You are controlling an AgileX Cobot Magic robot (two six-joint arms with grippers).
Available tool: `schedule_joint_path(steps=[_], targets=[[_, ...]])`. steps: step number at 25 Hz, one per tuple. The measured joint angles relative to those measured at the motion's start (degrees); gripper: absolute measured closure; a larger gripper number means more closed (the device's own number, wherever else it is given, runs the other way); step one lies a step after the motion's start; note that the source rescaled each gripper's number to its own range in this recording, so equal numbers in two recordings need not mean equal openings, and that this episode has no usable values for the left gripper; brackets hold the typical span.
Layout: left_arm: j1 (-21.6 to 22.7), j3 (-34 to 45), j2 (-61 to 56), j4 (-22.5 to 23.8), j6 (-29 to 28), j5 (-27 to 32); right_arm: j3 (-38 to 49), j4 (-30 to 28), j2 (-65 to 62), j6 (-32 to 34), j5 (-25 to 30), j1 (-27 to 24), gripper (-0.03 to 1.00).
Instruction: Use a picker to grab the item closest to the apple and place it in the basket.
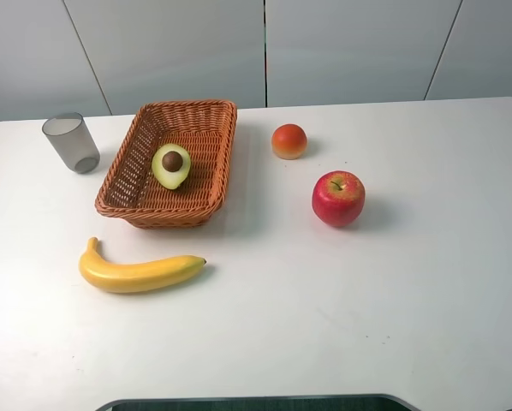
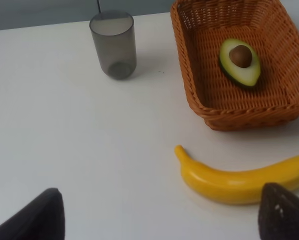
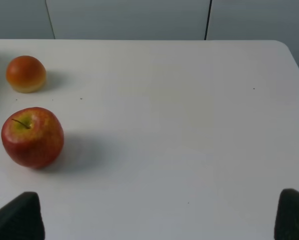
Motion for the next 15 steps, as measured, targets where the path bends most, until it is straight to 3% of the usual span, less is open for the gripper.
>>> schedule_joint_path(steps=[8, 15], targets=[[0.00, 0.00, 0.00, 0.00, 0.00, 0.00, 0.00, 0.00, 0.00, 0.00, 0.00, 4.10, -0.03], [0.00, 0.00, 0.00, 0.00, 0.00, 0.00, 0.00, 0.00, 0.00, 0.40, 0.00, -0.24, -0.03]])
